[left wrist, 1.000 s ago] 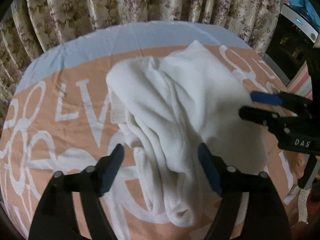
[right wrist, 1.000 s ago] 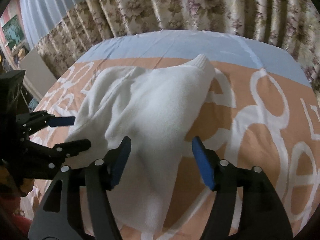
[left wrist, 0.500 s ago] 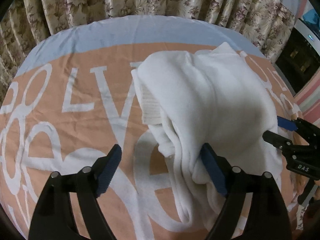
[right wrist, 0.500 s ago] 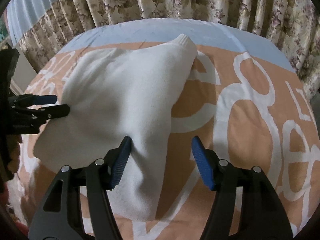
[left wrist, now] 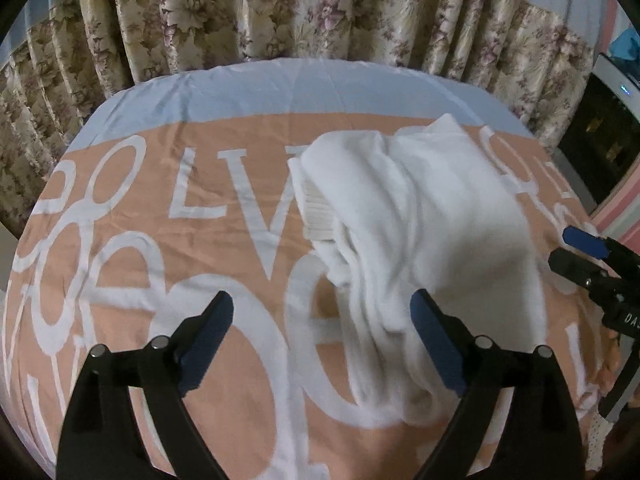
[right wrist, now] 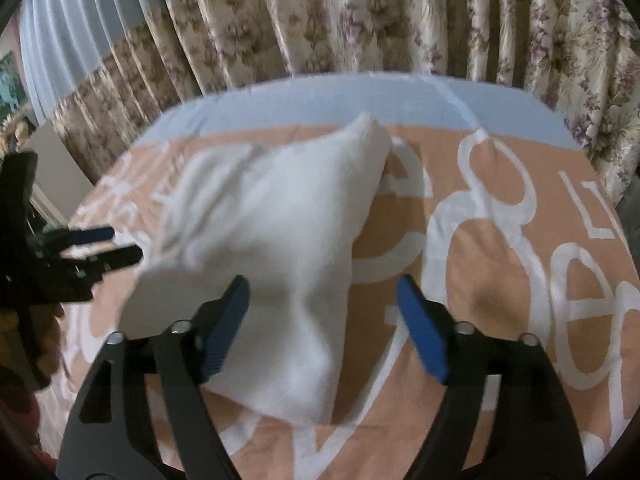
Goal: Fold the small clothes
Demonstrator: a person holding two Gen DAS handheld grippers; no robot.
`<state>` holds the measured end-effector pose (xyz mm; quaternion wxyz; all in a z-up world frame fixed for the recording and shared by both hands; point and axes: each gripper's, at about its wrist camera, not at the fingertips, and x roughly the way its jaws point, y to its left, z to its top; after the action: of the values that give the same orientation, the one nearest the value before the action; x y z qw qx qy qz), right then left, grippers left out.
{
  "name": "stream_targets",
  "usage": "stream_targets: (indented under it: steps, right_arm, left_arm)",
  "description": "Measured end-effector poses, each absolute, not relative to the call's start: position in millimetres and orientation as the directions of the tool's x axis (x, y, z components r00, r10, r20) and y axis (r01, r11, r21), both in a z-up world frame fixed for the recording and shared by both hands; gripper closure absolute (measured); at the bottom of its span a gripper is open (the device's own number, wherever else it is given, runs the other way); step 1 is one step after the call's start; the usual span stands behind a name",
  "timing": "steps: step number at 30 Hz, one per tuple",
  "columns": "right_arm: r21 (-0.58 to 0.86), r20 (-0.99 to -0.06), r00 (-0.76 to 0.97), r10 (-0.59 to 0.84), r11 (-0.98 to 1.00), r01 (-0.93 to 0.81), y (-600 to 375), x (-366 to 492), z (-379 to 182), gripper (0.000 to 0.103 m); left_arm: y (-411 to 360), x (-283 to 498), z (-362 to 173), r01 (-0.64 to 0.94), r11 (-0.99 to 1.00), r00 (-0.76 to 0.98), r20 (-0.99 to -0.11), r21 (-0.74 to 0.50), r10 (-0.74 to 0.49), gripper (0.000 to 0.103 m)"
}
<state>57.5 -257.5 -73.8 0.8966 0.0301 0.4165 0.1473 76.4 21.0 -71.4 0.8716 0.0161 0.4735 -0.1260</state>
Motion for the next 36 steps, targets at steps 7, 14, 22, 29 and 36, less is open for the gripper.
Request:
stream_targets:
  steps: [7,14,22,29,36]
  right_arm:
    - [0.135,-0.773,0.578,0.264,0.957,-0.257,-249,34,-87,0.022]
    - [0.037,-0.821,0.548,0.162,0.972,-0.231,-253,31,-126,0.024]
    - [0.077,-0.811,0.553,0.192,0.971,-0.225,-263,26,-127,0.025]
    - [0.116,-0.715,0.658,0.234,0.969,-0.219,-252,-6,-71,0.003]
    - [0.057,-0.678,0.726,0.120,0.992,-0.110,-240,-32,-27,0.003]
  left_arm:
    - [8,52,-87,0.248,0.965,0.546,-0.835,0.080,-0.071,0.011]
    - [29,60,-116,0.196,0.976,0.515,-0.857,0.099,-0.017,0.012]
    - [36,44,-93,0.180,0.983,0.539,-0.840,0.035,-0.069,0.012]
    - [23,16,-45,0.166,0.985,0.616,-0.785,0.048,-0.066,0.002]
    - [9,-18,-6,0.158,0.984,0.669,-0.742,0.082,-0.046,0.002]
